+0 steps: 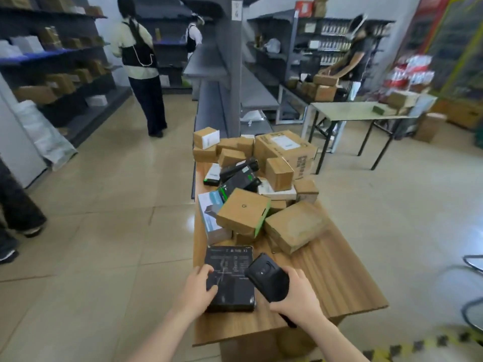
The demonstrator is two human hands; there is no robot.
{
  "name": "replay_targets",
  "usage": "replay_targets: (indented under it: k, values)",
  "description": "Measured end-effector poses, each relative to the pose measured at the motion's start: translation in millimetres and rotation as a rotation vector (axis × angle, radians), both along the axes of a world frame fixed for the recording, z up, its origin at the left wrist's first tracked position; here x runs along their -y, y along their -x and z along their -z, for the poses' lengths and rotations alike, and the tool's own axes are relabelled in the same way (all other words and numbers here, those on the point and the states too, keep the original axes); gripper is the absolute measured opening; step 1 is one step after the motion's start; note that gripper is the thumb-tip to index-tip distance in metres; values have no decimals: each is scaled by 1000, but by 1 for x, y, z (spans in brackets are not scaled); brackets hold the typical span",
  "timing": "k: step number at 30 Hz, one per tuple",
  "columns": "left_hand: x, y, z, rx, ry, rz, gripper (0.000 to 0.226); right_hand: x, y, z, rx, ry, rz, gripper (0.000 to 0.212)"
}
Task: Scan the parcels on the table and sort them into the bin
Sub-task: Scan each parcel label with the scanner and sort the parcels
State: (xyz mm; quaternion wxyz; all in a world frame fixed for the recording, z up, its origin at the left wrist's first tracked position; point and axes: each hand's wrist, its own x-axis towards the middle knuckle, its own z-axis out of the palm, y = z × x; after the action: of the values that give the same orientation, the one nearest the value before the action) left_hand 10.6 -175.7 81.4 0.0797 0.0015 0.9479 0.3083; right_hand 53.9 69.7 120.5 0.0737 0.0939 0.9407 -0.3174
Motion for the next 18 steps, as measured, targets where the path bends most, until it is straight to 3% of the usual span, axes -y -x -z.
replay_targets:
  k: [5,11,18]
  values:
    - [-28,60,-2,-56,-23,61,41,-31,33,1,43,-35,88,97]
    - [-52,141,-21,-153,139,22,75,-47,82,-5,66,-100,118,99]
    - [-102,191,-16,-97,270,118,89,-61,107,2,82,-80,153,95]
